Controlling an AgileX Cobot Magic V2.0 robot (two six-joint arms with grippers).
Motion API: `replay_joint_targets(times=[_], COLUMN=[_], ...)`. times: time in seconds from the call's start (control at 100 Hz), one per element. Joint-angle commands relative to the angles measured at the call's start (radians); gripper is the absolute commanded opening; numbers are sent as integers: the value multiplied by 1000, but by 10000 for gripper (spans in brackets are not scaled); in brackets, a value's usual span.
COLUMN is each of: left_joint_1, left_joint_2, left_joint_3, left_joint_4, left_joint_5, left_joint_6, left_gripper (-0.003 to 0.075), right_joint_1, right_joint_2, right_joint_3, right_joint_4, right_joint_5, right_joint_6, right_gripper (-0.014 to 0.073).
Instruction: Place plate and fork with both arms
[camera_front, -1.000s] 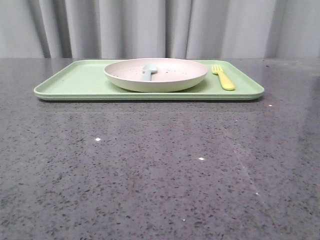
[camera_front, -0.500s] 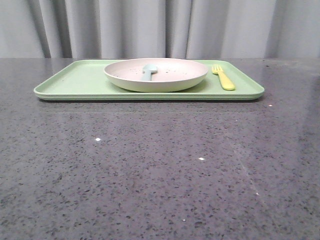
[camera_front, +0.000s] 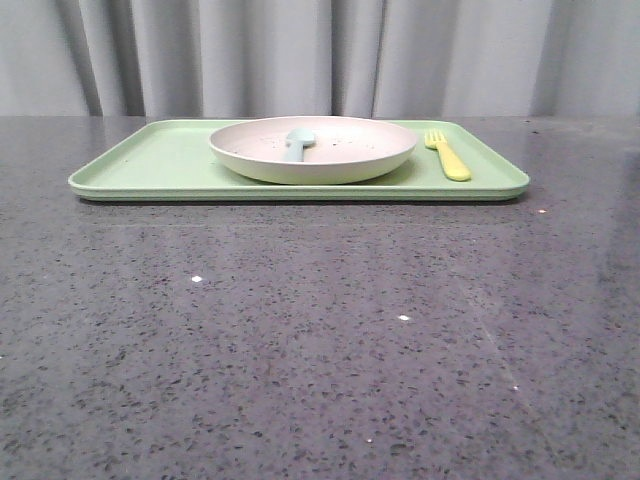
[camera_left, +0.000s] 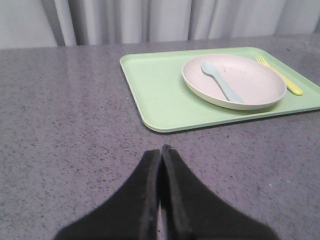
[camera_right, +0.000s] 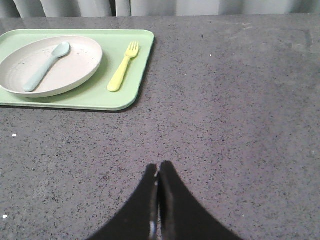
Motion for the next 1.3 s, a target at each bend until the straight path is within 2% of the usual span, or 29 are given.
replay_joint_targets(times=[0.0,0.15,0.3,0.57,0.77,0.89,1.29], left_joint_1=[34,106,168,231,256,260,260], left_joint_2=[-9,-53,-91,-200,-298,-298,-298], left_joint_3=[4,94,179,355,446,499,499], left_joint_4=[2,-3,14,47,47,47,42], left_joint_5=[-151,-287,-360,-526,-542,-604,-598], left_joint_6=[-11,-11,-11,-11,-11,-11,-11], left_gripper=[-20,-20,-20,-20,-20,-20,-20], right_joint_1=[0,0,0,0,0,0,0], right_joint_2=[12,12,12,12,12,12,12], right_joint_3=[-22,-22,-22,-22,-22,-22,-22], right_joint_4=[-25,-25,-25,-25,-25,-25,-25], right_joint_5=[-77,-77,-77,-77,-77,-77,-77], right_joint_6=[-10,-10,-10,-10,-10,-10,-10], right_gripper=[-17,-17,-17,-17,-17,-17,-17])
